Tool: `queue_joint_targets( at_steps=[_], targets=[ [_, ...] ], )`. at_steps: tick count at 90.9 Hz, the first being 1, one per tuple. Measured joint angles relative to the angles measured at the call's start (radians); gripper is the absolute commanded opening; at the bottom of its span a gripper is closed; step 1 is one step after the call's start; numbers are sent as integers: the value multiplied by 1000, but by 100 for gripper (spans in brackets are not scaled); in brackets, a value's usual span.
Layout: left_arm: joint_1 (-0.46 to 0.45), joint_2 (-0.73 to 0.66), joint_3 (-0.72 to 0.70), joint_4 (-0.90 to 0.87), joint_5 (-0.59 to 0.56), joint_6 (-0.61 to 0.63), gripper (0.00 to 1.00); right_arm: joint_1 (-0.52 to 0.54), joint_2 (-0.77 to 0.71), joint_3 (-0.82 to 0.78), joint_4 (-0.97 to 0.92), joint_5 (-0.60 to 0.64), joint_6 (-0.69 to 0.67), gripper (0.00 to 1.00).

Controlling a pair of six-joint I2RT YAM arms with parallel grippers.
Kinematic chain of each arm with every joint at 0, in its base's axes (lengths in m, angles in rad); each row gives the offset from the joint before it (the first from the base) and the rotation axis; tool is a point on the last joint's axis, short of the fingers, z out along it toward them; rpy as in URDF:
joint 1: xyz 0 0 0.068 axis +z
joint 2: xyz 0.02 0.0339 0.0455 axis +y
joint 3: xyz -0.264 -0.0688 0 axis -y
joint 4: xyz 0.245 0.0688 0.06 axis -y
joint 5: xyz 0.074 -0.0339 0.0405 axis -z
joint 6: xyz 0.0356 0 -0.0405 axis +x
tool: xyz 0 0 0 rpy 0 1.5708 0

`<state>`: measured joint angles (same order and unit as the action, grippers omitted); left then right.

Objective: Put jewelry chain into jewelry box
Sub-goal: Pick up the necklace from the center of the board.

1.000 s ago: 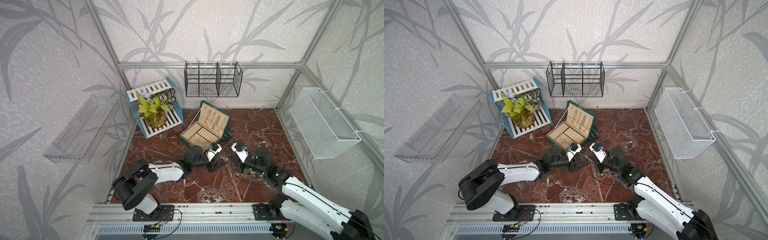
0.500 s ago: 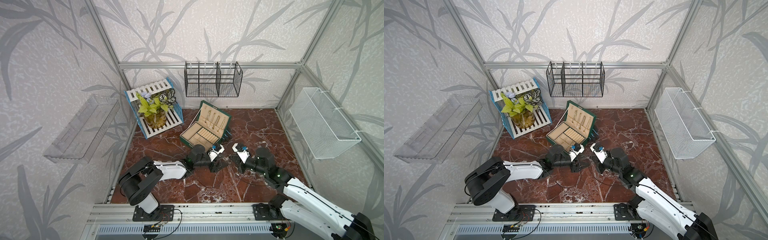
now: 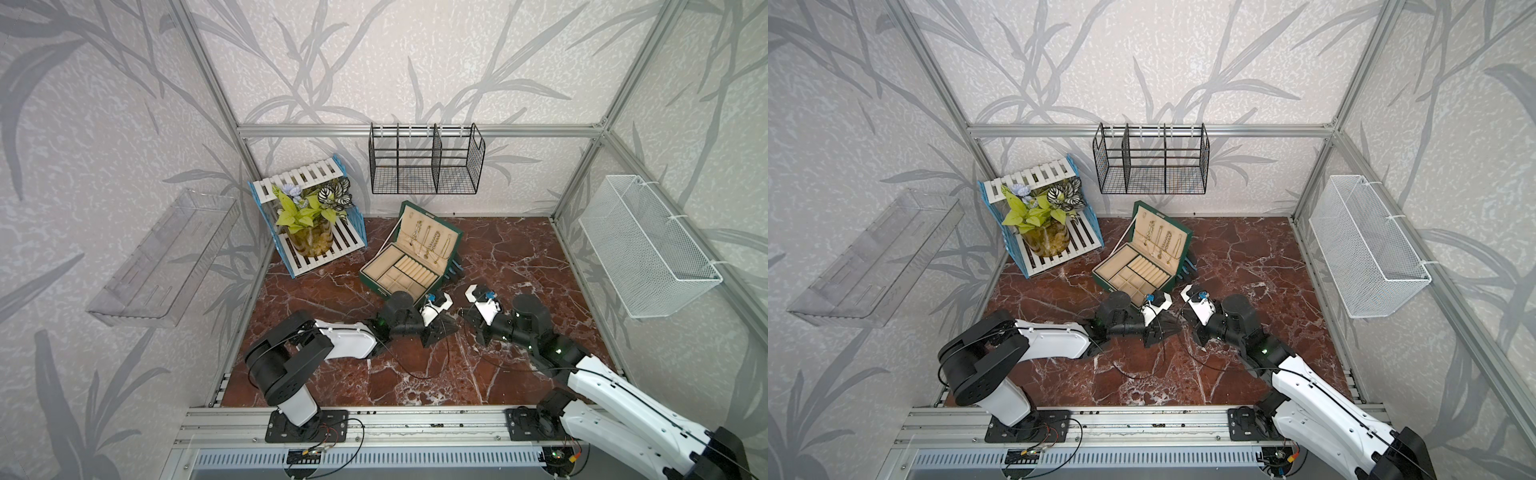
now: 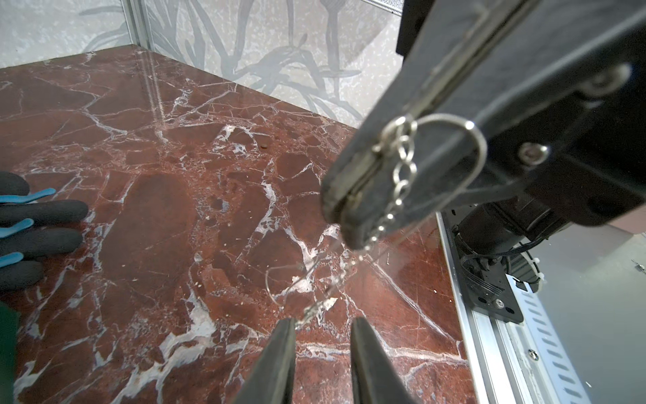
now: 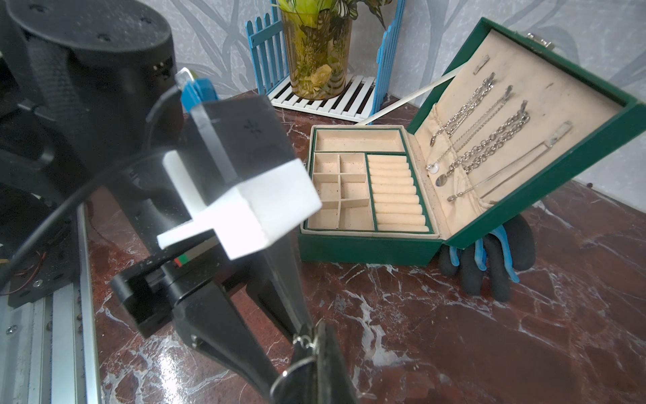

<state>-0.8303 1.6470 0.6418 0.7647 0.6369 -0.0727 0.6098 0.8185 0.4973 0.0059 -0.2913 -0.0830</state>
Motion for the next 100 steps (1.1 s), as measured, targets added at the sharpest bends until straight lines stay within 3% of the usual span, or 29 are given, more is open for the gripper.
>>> queue_joint_targets(
  at_steps=[17,53,100],
  targets=[
    [0,0,0,20,1,-3,29,0,-3,0,-5,5,3,0],
    [-14,0,6,32,69,-14,22,0,-3,0,-8,26,4,0],
    [-22,39,33,28,47,1,22,0,-4,0,-11,30,8,0]
  ],
)
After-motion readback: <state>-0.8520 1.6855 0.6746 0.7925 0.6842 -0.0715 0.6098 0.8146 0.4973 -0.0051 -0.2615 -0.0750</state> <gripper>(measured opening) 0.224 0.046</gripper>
